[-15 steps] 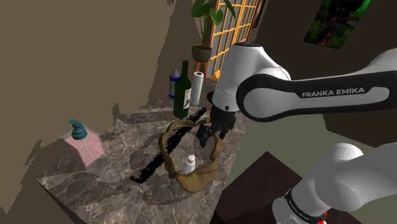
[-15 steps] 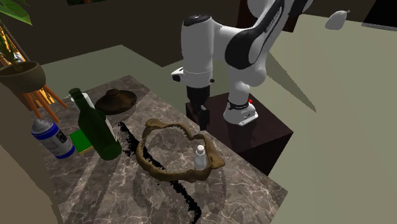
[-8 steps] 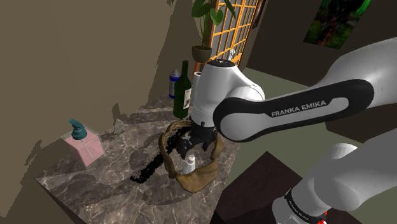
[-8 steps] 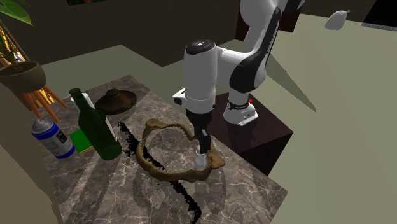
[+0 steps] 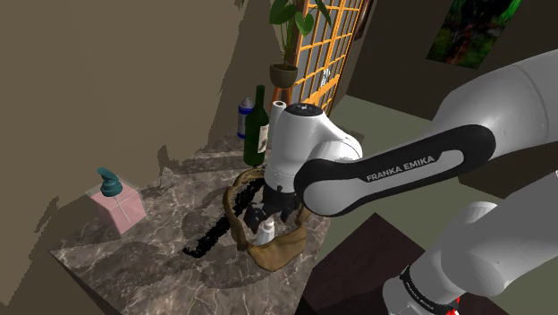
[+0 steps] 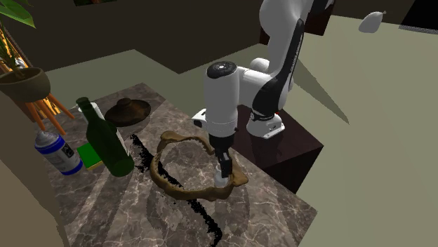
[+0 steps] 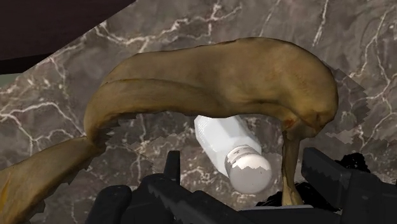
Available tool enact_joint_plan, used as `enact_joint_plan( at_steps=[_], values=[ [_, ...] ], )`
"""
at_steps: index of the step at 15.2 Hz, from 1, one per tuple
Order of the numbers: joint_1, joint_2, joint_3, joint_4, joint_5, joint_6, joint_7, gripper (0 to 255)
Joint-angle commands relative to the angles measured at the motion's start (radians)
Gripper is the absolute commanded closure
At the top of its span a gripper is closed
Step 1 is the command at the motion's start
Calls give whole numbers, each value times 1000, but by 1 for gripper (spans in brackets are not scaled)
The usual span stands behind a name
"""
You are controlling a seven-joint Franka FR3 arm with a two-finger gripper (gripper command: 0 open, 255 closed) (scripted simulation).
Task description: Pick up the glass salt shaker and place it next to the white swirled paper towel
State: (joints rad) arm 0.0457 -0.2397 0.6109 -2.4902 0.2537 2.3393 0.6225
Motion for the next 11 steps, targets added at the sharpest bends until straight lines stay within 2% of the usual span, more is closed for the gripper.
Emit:
enact_joint_plan(
  at_steps=[1,6,7,11],
  values=[
    [-1,3,1,-2,-1,6,0,0],
    [-1,3,1,-2,-1,5,0,0],
    [-1,3,1,-2,-1,5,0,255],
    [-1,3,1,-2,-1,5,0,255]
  ],
)
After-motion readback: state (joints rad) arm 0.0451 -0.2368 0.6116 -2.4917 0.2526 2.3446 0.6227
